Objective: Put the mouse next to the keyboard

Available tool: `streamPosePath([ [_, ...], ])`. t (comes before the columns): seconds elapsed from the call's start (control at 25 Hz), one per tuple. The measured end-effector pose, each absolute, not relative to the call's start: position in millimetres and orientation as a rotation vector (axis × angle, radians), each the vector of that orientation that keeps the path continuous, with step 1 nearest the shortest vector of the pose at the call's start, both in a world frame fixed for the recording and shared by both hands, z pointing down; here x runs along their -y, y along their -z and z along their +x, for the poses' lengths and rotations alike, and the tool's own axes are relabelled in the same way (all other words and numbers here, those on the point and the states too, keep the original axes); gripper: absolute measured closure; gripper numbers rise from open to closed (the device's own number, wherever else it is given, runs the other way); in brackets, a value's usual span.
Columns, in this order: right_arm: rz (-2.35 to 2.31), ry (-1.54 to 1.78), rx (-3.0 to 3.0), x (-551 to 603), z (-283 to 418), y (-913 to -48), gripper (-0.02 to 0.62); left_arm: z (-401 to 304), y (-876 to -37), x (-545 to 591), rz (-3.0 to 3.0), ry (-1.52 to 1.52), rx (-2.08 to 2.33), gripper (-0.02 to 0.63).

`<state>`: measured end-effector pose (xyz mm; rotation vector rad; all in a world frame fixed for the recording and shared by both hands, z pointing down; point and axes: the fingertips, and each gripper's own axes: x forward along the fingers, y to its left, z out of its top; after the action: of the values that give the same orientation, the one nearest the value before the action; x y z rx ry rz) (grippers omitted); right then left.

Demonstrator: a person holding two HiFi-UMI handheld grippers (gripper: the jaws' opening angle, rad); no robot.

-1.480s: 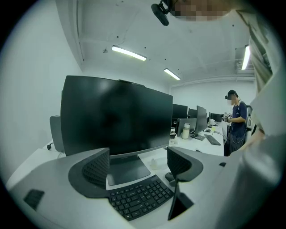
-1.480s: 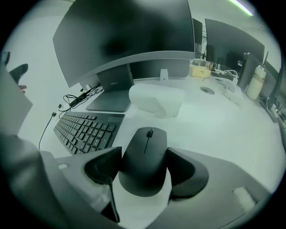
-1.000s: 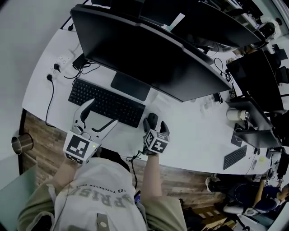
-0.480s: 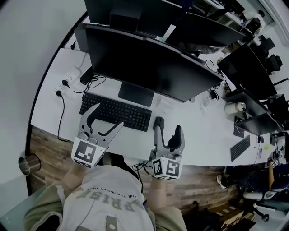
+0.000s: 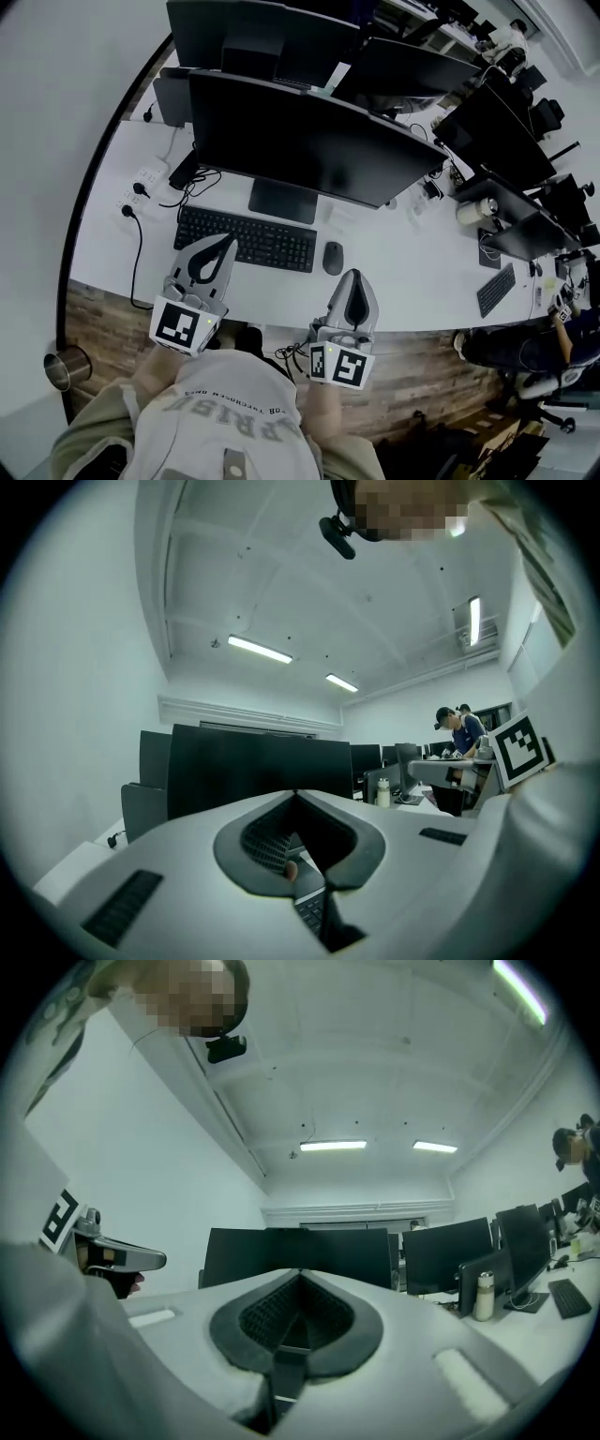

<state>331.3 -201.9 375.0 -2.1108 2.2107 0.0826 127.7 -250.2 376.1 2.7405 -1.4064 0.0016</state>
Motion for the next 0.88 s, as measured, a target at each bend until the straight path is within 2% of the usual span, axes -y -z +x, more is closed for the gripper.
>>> streamPosePath([
  [0.88, -2.194, -0.321, -2.153, 172, 336, -334, 0.596, 140, -369, 232, 2.82, -0.022, 1.35, 0.595],
])
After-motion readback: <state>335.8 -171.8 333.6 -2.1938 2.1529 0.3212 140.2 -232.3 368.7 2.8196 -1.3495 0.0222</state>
